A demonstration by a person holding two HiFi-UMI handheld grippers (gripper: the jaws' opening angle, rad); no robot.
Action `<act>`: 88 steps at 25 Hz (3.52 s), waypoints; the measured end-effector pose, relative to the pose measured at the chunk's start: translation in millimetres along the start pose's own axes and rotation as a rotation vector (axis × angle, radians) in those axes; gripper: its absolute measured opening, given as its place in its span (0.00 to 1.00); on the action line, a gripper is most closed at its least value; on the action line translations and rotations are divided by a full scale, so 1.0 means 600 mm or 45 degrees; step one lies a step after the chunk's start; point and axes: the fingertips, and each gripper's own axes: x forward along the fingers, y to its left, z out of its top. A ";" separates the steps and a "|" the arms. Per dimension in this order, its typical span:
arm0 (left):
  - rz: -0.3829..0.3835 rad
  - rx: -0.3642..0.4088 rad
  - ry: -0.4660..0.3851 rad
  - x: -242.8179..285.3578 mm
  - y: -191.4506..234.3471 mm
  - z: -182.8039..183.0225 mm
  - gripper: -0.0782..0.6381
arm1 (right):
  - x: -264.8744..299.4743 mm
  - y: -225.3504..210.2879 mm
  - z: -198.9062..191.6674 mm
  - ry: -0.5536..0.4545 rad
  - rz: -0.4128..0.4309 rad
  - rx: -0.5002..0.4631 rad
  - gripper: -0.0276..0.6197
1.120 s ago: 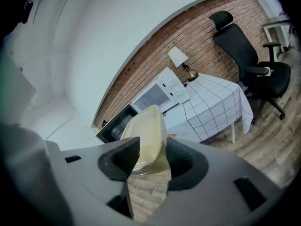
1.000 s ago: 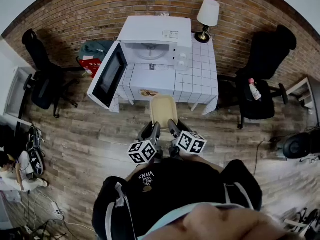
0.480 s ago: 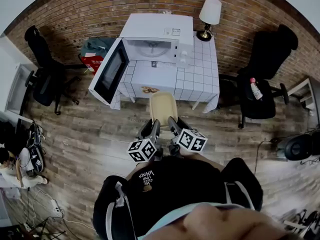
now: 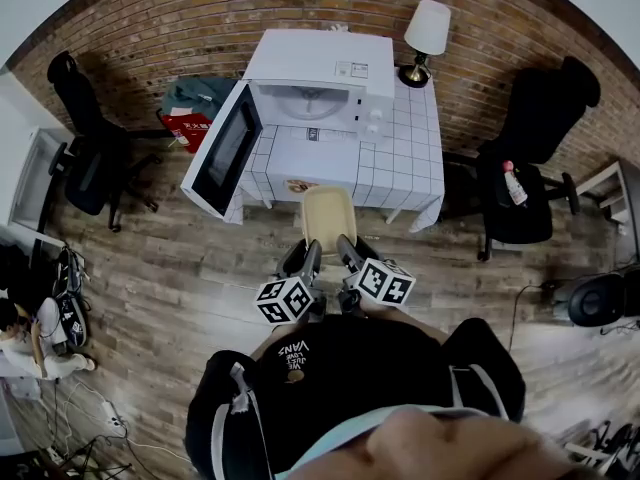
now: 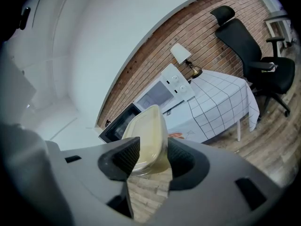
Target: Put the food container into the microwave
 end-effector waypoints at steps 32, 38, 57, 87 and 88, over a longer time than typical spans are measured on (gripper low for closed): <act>-0.110 0.031 0.098 0.121 0.155 0.152 0.29 | 0.220 0.064 0.048 -0.083 -0.099 0.068 0.30; -0.132 0.035 0.117 0.134 0.183 0.166 0.29 | 0.250 0.072 0.045 -0.094 -0.117 0.077 0.30; -0.159 0.033 0.133 0.256 0.196 0.203 0.29 | 0.334 0.024 0.126 -0.108 -0.161 0.070 0.30; -0.020 0.034 0.149 0.446 0.256 0.252 0.29 | 0.512 -0.037 0.236 0.015 -0.094 0.047 0.30; -0.017 0.033 0.152 0.450 0.257 0.251 0.29 | 0.516 -0.040 0.237 0.020 -0.092 0.050 0.30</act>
